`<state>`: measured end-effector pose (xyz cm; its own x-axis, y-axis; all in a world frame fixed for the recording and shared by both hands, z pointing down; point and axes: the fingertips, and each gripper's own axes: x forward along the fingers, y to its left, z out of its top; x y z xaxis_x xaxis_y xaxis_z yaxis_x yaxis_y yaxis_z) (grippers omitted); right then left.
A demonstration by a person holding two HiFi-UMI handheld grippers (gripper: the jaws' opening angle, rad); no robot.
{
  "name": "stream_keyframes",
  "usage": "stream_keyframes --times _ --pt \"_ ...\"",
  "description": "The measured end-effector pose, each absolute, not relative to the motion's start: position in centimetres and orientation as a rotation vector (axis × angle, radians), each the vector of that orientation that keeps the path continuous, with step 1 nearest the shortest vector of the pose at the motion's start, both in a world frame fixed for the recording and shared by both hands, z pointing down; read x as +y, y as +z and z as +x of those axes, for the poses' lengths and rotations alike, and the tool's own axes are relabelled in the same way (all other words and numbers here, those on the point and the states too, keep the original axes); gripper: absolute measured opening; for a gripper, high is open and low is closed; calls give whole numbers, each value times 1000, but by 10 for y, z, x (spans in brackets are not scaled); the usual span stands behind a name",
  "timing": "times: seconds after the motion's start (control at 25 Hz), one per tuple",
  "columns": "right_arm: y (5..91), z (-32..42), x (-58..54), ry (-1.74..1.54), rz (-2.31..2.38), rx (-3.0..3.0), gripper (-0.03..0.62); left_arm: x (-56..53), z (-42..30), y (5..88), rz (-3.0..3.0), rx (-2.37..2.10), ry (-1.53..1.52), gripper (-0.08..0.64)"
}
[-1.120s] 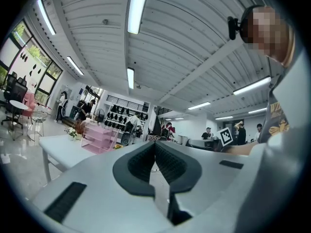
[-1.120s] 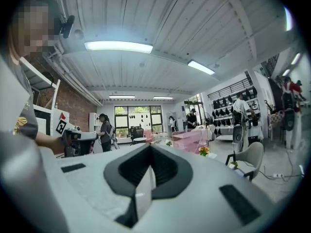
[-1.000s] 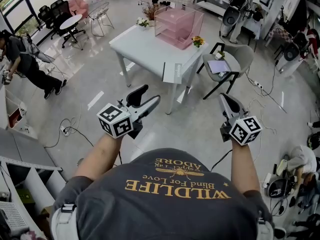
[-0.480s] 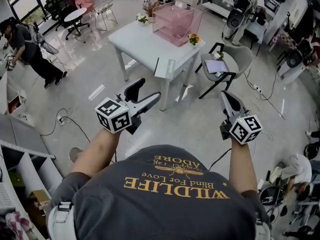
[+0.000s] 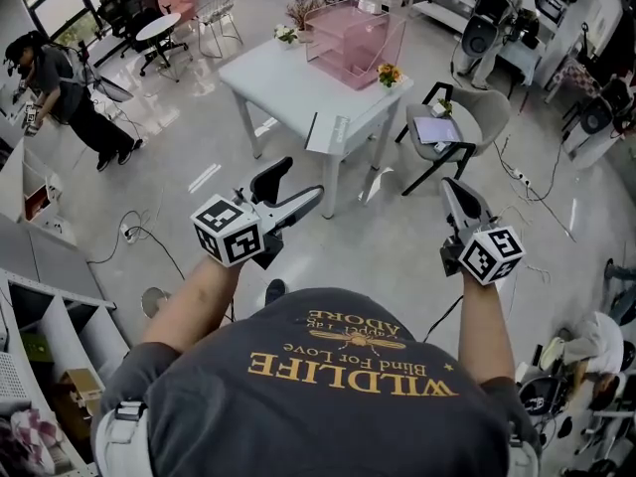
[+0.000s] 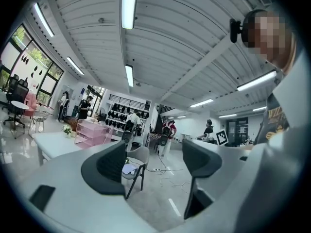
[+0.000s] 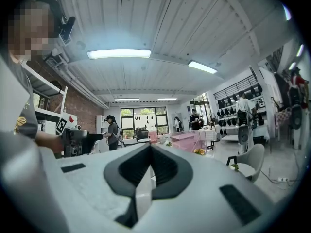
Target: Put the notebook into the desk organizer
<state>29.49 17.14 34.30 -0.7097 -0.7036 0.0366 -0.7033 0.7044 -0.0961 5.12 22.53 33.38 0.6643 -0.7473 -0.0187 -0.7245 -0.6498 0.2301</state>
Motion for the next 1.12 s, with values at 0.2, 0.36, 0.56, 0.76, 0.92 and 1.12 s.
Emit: stream_keyframes --times 0.2,0.36,0.56,0.76,0.92,1.12 --pt "349 272 140 -157 -1215 2917 0 189 31 343 2675 -1173 -174 370" --pt "351 248 96 -134 -1270 2914 0 136 8 350 2691 -1111 -205 368" --pt "347 207 33 -116 -1384 2868 0 56 -30 348 2740 -998 -229 368" --pt "333 159 -33 -106 -1470 2826 0 -23 -71 337 2793 -893 -201 367" --pt "330 133 -79 -110 -1535 2804 0 -78 -94 335 2803 -822 -206 365" --pt "336 113 -112 -116 -1598 2784 0 -118 -117 348 2795 -768 -204 362"
